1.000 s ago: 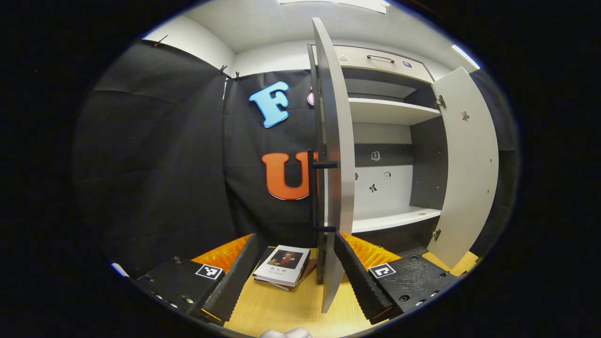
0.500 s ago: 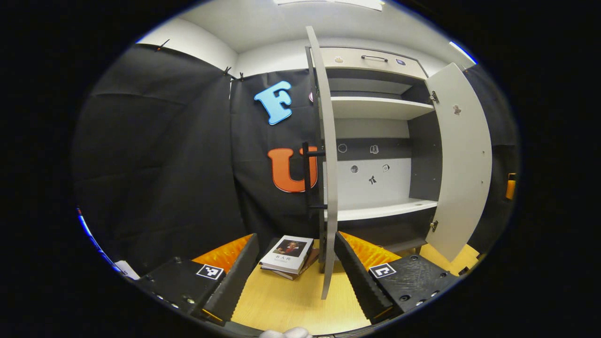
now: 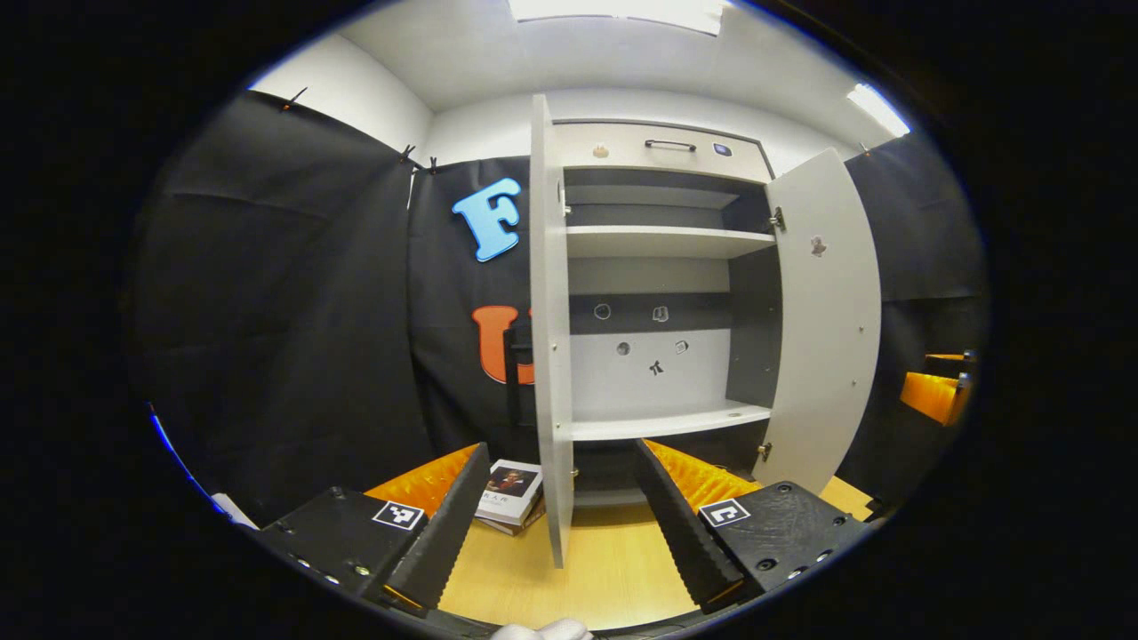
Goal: Open the right door of the double-door shoe cabinet with the right hand, and open the left door with the left hand.
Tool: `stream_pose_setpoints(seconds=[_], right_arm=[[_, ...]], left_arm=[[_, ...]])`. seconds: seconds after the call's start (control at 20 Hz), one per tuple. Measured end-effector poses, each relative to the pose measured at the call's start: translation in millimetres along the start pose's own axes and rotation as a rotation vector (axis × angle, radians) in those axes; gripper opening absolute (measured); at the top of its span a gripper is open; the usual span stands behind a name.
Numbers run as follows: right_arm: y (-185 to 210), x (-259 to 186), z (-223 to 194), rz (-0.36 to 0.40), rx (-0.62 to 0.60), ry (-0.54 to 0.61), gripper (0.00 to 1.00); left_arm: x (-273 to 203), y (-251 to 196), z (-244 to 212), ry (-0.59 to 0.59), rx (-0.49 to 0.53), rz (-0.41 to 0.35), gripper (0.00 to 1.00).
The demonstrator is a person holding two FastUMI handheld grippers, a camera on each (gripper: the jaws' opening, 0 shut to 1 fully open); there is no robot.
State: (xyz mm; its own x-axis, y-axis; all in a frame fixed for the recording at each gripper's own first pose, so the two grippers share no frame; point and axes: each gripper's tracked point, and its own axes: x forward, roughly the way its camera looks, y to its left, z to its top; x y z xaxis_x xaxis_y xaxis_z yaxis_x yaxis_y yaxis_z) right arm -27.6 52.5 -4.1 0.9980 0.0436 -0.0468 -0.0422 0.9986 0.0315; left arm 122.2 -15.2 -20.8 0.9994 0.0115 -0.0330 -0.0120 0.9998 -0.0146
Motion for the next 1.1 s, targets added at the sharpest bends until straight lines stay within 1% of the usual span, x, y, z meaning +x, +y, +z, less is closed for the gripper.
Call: stream_pose_setpoints(seconds=[0.3,0.4,0.65,0.9,1.1], right_arm=[[-35,-7,1,-0.073,0.027,-0.004,1.0],[-41,-9,0,-0.068,0.031,-0.004,1.0],[-57,-12,-1,-0.046,0.029,0.003,1.0],[-63,-14,-1,-0.019,0.022,0.002,1.0],[-69,-15,-1,-0.014,0.029,0.004,1.0]], left_arm=[[-22,-37,10,-0.021,0.024,-0.032,0.96],[-28,-47,10,-0.018,0.018,-0.031,0.96],[-48,-61,13,-0.02,0.022,-0.003,0.96],[-52,-63,17,-0.028,0.005,0.028,0.96],[-52,-70,19,-0.026,0.016,0.023,0.96]])
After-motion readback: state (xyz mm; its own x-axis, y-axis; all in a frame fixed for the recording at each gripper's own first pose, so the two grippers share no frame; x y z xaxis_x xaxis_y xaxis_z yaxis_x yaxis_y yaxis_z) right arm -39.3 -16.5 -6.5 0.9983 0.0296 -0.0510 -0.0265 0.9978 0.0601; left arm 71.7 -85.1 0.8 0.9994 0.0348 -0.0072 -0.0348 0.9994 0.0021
